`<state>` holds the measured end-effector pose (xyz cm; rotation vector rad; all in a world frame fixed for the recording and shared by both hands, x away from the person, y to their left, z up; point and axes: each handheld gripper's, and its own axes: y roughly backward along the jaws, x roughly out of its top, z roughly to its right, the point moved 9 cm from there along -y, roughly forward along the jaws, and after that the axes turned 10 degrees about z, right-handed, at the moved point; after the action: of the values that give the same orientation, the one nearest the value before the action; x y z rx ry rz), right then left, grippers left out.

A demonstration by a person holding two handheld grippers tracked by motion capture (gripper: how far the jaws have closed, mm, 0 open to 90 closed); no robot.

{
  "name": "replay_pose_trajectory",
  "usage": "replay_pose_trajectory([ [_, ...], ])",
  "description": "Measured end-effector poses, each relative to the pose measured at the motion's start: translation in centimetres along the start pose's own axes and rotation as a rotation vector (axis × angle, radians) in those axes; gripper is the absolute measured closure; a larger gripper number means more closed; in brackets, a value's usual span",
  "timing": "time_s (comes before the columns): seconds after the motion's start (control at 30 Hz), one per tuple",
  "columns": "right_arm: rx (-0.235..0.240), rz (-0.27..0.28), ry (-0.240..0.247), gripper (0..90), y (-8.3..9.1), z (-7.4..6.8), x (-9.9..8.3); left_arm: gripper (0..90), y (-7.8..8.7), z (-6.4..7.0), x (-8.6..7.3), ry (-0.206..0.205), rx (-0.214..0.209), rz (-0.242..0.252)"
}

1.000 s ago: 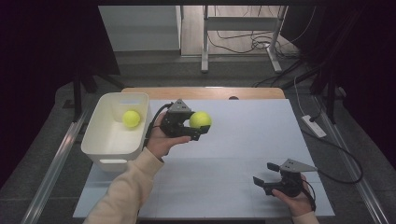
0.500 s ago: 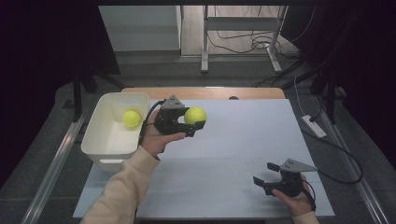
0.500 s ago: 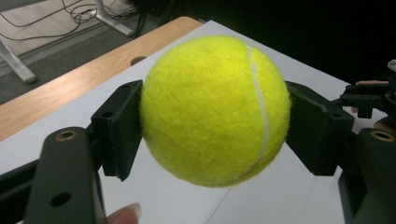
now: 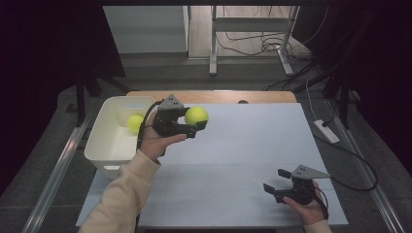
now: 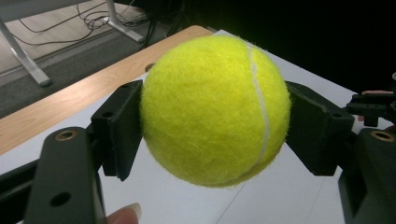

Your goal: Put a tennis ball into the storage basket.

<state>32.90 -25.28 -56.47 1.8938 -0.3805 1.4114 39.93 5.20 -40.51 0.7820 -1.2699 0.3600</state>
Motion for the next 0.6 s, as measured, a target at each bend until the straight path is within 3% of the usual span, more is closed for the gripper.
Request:
replay_pose_trajectory([
  [0.6,0.000,0.000,0.000,12.6,0.0,0.0,0.0,27.1,1.2,-1.2,0.4,0.011,0.031,0.020],
])
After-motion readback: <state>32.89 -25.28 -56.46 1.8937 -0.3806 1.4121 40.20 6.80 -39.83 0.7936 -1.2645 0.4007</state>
